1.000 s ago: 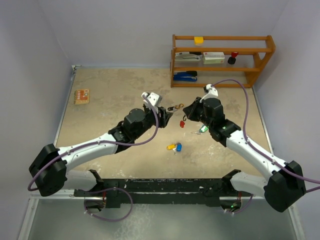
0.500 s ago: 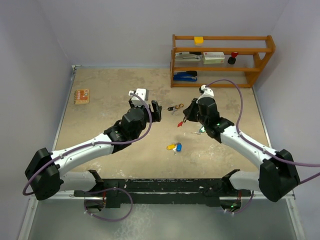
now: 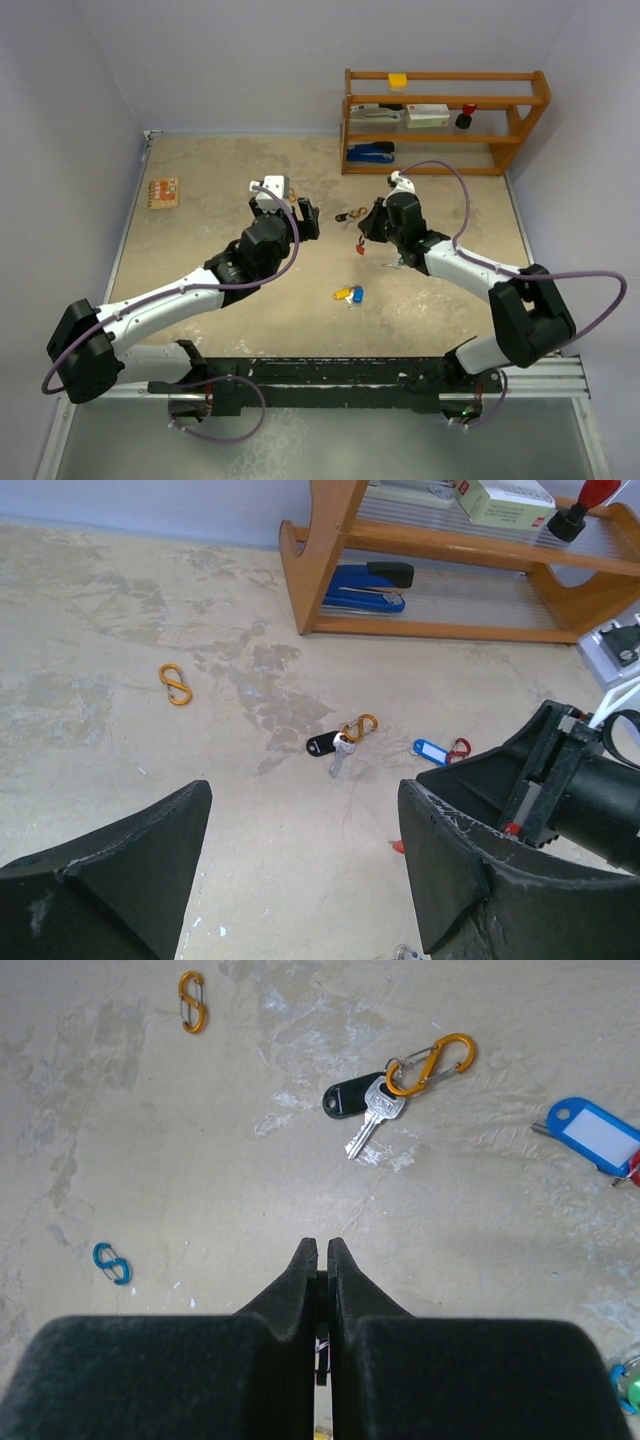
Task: Put the keys on the keyring
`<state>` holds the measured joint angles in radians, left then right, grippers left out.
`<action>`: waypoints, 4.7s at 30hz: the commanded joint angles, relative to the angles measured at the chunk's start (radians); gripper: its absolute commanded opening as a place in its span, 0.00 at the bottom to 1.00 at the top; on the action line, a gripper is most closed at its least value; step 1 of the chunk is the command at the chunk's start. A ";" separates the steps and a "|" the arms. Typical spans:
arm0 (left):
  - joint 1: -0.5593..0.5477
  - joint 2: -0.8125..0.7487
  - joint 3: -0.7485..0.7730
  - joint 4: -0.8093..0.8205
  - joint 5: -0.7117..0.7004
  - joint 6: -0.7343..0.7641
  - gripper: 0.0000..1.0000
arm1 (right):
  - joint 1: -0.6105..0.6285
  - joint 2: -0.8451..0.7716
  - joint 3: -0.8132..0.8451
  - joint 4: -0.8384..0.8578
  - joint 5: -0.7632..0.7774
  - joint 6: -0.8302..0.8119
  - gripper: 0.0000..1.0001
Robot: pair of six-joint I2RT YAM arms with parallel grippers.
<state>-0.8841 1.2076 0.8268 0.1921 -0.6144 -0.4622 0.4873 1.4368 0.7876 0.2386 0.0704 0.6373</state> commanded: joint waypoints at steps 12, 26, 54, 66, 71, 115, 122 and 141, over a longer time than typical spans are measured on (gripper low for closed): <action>0.007 -0.004 0.025 0.011 -0.021 -0.025 0.75 | -0.012 0.135 0.016 0.174 -0.096 0.044 0.00; 0.011 0.014 0.029 0.017 -0.015 -0.029 0.76 | -0.024 0.157 0.011 0.166 -0.078 0.042 0.03; 0.036 0.040 0.063 -0.080 -0.055 -0.098 0.77 | 0.059 -0.060 0.014 -0.240 -0.080 -0.131 0.48; 0.059 0.029 0.054 -0.100 -0.041 -0.130 0.77 | 0.154 0.016 -0.078 -0.176 -0.191 -0.201 0.47; 0.066 0.033 0.054 -0.100 -0.035 -0.133 0.77 | 0.174 0.041 -0.101 -0.141 -0.207 -0.203 0.46; 0.095 0.048 0.050 -0.105 -0.019 -0.139 0.77 | 0.200 0.028 -0.088 -0.166 -0.198 -0.224 0.00; 0.105 0.058 0.059 -0.148 -0.026 -0.149 0.77 | 0.200 -0.059 -0.052 -0.177 -0.150 -0.238 0.00; 0.146 0.226 0.076 -0.624 -0.234 -0.915 0.73 | 0.200 -0.230 0.024 -0.238 -0.038 -0.223 0.00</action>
<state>-0.7414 1.3972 0.8631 -0.3309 -0.8036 -1.1198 0.6807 1.2404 0.7654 0.0177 0.0101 0.4110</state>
